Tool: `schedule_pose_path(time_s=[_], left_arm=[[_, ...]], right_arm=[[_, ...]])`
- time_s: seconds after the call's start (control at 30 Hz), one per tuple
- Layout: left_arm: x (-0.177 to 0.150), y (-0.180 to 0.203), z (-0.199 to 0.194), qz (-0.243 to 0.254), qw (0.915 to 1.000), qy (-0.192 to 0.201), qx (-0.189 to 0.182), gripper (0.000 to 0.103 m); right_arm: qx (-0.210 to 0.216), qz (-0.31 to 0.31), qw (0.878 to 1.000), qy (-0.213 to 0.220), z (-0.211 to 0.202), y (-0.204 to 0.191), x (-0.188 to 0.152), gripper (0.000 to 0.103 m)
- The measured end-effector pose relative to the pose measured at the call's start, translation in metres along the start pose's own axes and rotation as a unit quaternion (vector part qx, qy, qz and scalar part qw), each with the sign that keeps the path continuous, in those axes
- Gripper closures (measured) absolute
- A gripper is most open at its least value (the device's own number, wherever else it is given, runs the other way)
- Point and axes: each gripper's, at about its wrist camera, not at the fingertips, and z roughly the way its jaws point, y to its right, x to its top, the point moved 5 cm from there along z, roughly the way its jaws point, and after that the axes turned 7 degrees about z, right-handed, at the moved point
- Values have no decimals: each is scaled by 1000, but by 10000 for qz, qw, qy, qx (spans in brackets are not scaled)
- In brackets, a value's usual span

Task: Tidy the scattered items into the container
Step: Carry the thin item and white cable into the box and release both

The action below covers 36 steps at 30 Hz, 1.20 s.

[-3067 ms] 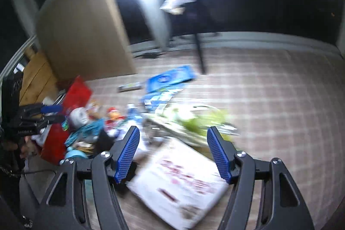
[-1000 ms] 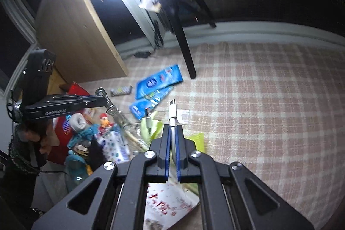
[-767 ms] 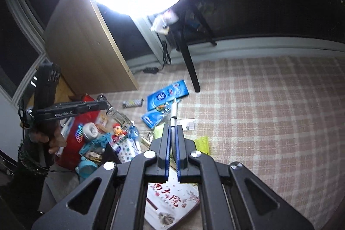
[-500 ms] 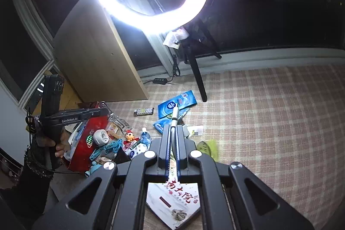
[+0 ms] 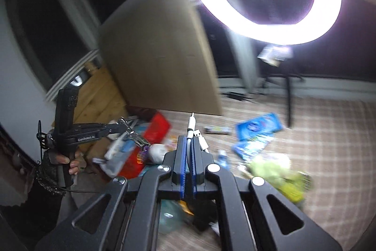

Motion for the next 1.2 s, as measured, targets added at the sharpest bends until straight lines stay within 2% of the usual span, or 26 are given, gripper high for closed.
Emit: schedule_pose_path(time_s=[0.2,0.37,0.53,0.83,1.13,1.2], left_arm=[[-39,-73,-36,-502,9975,68,496,101],[-70,-126,-61,-867,9920,66,916,101],[-89,-163,-75,-1155,9868,72,1137,101],[-107,-182,-69,-1273,9845,-45,1208,101],[-115,-190,-52,-1370,9830,-212,1201,100],[-115,-192,-51,-1394,9821,-209,1252,92]], right_arm=[[436,-262,9982,-310,54,-59,-1,99],[809,-367,9944,-581,96,-104,-8,99],[1066,-461,9895,-862,134,-142,-15,99],[1277,-655,9815,-1269,181,-193,-34,99],[1251,-749,9760,-1617,215,-210,-51,98],[1119,-859,9761,-1651,222,-211,-54,89]])
